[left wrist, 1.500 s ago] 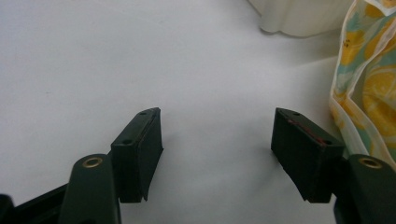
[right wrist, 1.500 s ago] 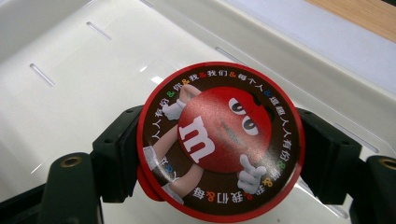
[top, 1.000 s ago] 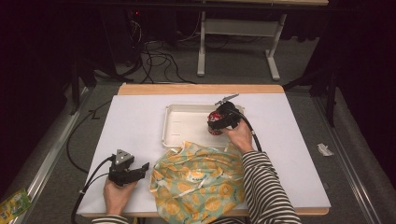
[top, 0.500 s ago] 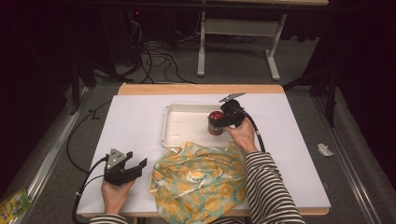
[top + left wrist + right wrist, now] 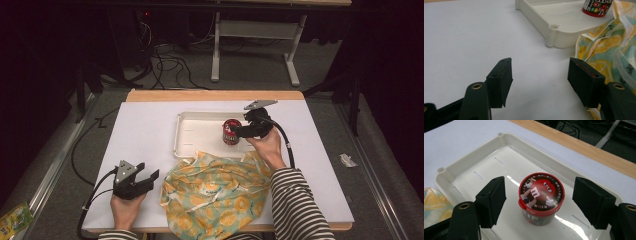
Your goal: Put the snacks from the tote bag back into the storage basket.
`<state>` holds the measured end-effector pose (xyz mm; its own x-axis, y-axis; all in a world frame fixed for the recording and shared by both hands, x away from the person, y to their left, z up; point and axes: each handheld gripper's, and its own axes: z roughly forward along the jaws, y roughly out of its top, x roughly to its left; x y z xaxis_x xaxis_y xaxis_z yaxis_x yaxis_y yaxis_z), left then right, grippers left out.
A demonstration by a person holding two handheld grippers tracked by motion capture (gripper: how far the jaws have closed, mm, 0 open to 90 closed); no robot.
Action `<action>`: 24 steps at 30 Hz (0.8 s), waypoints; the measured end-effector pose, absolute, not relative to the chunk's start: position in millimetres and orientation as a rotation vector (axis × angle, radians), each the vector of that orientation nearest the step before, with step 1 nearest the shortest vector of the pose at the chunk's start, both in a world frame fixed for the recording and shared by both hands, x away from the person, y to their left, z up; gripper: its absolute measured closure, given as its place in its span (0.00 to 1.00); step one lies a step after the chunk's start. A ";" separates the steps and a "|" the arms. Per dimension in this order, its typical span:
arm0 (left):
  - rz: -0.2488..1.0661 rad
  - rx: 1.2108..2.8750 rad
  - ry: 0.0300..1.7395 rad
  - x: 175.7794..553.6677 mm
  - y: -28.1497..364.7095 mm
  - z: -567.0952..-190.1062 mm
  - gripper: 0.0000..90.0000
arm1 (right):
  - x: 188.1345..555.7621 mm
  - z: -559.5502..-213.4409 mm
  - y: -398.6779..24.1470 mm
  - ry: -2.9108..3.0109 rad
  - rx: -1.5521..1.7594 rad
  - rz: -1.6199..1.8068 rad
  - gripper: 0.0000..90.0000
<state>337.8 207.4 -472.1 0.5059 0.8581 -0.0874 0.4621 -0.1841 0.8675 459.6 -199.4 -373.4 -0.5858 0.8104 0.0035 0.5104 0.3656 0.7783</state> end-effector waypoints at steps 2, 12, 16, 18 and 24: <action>0.532 1.820 1.100 337.8 207.0 -472.1 0.41 | 454.8 -369.4 -202.3 2.245 1.143 1.088 0.32; 0.534 1.815 1.098 336.7 208.7 -470.5 0.42 | 435.7 -367.9 -226.7 2.179 1.181 1.118 0.38; 0.524 1.801 1.095 336.6 208.5 -469.6 0.42 | 429.4 -366.8 -236.3 2.161 1.205 1.120 0.39; 0.521 1.799 1.094 336.7 208.2 -469.5 0.42 | 425.2 -364.8 -241.2 2.150 1.206 1.129 0.39; 0.515 1.801 1.088 335.8 208.3 -468.8 0.42 | 411.6 -359.0 -250.8 2.121 1.200 1.151 0.40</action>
<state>335.8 208.3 -468.8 0.5177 0.8488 -0.1069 0.4552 -0.1674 0.8745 411.6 -250.8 -359.0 -0.5247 0.8510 0.0219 0.4821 0.2758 0.8315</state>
